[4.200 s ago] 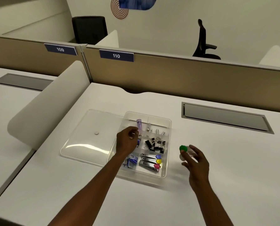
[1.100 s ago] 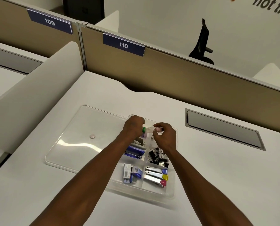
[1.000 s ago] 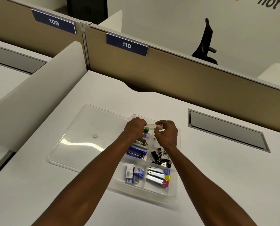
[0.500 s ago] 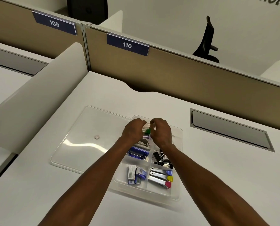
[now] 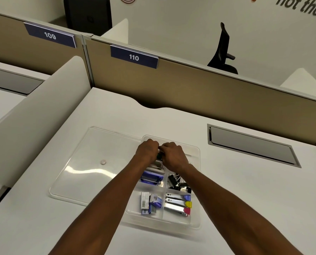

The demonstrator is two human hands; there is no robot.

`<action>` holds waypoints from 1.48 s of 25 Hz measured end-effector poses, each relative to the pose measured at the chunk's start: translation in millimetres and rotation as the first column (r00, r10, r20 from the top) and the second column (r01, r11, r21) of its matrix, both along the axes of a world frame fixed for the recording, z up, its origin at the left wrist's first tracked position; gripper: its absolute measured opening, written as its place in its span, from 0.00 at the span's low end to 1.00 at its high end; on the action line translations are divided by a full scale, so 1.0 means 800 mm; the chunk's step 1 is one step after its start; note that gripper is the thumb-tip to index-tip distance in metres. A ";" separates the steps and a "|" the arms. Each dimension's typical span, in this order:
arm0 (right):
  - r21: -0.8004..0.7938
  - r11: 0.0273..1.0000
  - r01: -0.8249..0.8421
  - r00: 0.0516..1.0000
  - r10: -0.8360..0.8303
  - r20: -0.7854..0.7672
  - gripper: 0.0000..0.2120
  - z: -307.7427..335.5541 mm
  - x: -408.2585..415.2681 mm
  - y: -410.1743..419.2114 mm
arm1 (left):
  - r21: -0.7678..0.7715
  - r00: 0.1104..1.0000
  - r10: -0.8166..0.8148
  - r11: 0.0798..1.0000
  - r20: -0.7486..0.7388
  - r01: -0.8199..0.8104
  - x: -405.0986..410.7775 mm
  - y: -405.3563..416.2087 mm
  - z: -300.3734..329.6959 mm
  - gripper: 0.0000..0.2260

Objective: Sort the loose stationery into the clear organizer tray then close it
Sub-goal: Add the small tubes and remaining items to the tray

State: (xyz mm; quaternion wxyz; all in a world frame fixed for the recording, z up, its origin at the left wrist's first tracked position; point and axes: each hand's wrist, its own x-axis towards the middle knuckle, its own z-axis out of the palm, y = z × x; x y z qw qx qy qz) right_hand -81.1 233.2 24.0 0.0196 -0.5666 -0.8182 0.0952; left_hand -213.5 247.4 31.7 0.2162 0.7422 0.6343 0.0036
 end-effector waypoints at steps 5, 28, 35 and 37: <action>0.023 0.999 -0.032 0.999 0.031 0.045 0.18 -0.001 0.009 0.005 | 0.145 0.998 -0.025 0.989 -0.056 0.032 -0.002 -0.008 -0.001 0.16; 0.044 0.997 0.064 0.982 -0.070 0.176 0.24 -0.011 0.003 -0.015 | 0.203 0.982 -0.031 0.977 -0.184 0.069 -0.008 -0.016 -0.017 0.22; 0.051 0.995 0.089 0.973 -0.098 0.207 0.19 -0.012 0.001 -0.017 | 0.213 0.995 -0.013 0.977 -0.095 0.033 -0.010 -0.017 -0.026 0.16; 0.050 0.995 0.087 0.976 -0.095 0.195 0.19 -0.013 0.001 -0.018 | 0.217 0.998 -0.005 0.976 -0.069 0.019 -0.011 -0.017 -0.026 0.14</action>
